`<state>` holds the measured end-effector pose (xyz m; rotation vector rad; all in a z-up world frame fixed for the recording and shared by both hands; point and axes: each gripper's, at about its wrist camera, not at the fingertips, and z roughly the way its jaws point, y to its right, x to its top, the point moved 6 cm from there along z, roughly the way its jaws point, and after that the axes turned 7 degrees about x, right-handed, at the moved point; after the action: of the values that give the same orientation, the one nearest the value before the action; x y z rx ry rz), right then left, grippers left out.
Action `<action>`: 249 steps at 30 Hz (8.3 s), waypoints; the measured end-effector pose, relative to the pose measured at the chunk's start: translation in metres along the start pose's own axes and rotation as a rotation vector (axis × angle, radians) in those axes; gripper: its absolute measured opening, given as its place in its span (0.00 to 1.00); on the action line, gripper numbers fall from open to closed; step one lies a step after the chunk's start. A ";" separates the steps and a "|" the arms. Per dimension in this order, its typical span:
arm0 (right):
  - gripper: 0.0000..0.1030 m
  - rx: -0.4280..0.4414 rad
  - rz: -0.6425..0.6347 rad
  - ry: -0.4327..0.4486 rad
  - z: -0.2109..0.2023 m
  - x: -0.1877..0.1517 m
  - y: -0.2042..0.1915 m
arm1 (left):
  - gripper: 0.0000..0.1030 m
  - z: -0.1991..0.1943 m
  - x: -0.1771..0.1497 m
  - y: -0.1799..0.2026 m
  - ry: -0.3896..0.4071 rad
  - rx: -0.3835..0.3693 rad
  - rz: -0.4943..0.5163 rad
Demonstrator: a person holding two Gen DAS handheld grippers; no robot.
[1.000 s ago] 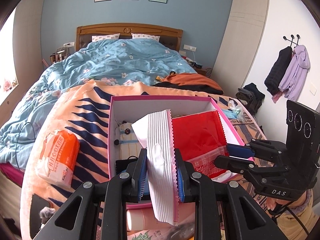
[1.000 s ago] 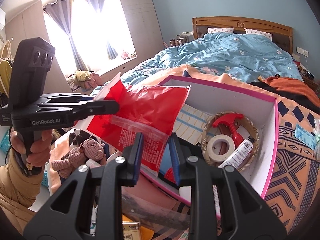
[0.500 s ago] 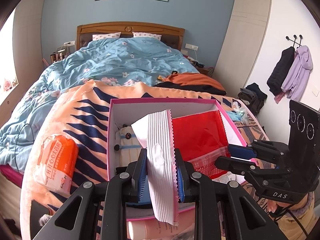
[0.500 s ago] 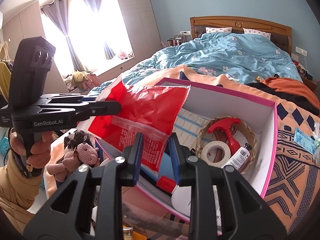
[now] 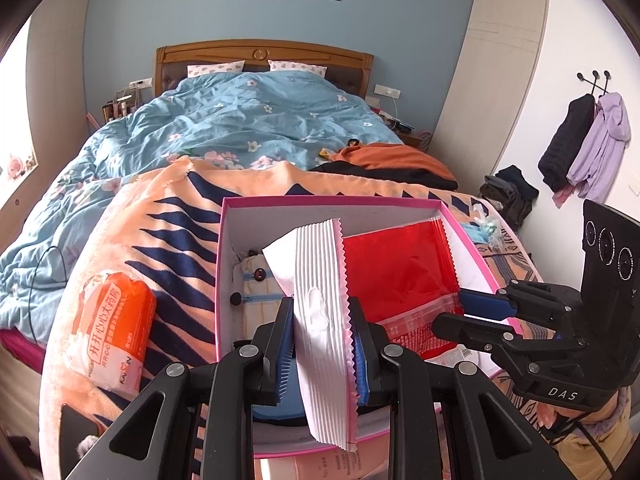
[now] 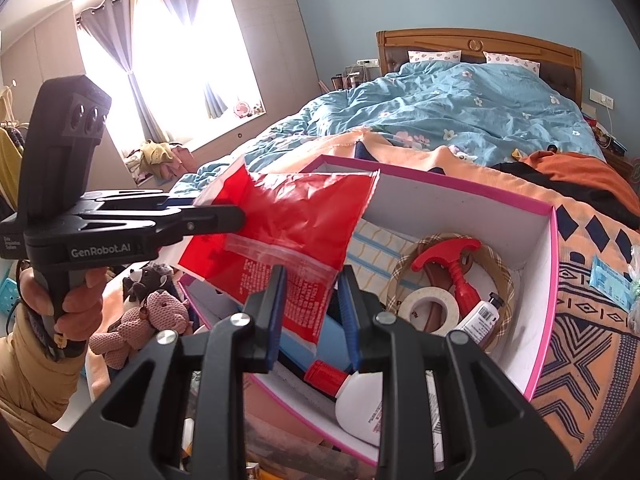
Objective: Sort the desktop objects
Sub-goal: 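Hold the red packet with both grippers above the pink box, then lower the red packet with both grippers into the pink box, then open both grippers to release the red packet inside the box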
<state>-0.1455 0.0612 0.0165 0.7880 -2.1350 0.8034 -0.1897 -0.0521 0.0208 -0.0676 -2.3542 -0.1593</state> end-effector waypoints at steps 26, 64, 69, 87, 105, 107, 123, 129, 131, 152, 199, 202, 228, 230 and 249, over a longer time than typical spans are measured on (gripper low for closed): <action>0.28 -0.004 0.005 -0.008 0.005 0.004 0.010 | 0.24 0.006 0.002 -0.003 -0.005 0.010 0.003; 0.28 -0.015 0.015 -0.036 0.024 0.010 0.023 | 0.24 0.019 0.007 -0.012 -0.017 0.036 -0.002; 0.28 -0.015 0.019 -0.037 0.025 0.012 0.025 | 0.24 0.021 0.007 -0.012 -0.019 0.039 0.000; 0.28 -0.025 0.030 -0.052 0.034 0.014 0.031 | 0.24 0.035 0.011 -0.014 -0.033 0.064 0.019; 0.28 -0.030 0.059 -0.050 0.042 0.018 0.039 | 0.24 0.041 0.019 -0.011 -0.036 0.089 0.038; 0.28 -0.031 0.060 -0.054 0.044 0.018 0.040 | 0.24 0.042 0.020 -0.010 -0.037 0.092 0.039; 0.28 -0.042 0.060 -0.088 0.052 0.022 0.040 | 0.24 0.050 0.021 -0.017 -0.050 0.106 0.039; 0.28 -0.053 0.057 -0.111 0.057 0.022 0.041 | 0.24 0.052 0.021 -0.020 -0.054 0.111 0.041; 0.28 -0.057 0.052 -0.115 0.058 0.022 0.041 | 0.24 0.052 0.020 -0.020 -0.055 0.114 0.044; 0.28 -0.082 0.023 -0.166 0.069 0.025 0.043 | 0.24 0.062 0.023 -0.024 -0.083 0.127 0.044; 0.29 -0.123 0.033 -0.290 0.094 0.027 0.054 | 0.24 0.085 0.025 -0.022 -0.136 0.175 0.076; 0.29 -0.127 0.031 -0.299 0.096 0.027 0.055 | 0.24 0.087 0.024 -0.022 -0.140 0.179 0.078; 0.30 -0.137 0.054 -0.419 0.120 0.015 0.067 | 0.24 0.107 0.021 -0.020 -0.197 0.222 0.109; 0.30 -0.141 0.052 -0.426 0.121 0.015 0.067 | 0.24 0.108 0.021 -0.020 -0.201 0.224 0.109; 0.34 -0.180 0.060 -0.477 0.136 0.017 0.077 | 0.24 0.122 0.021 -0.020 -0.253 0.254 0.123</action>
<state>-0.2653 0.0050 -0.0685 0.8890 -2.6179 0.4725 -0.2918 -0.0550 -0.0526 -0.1143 -2.5928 0.2203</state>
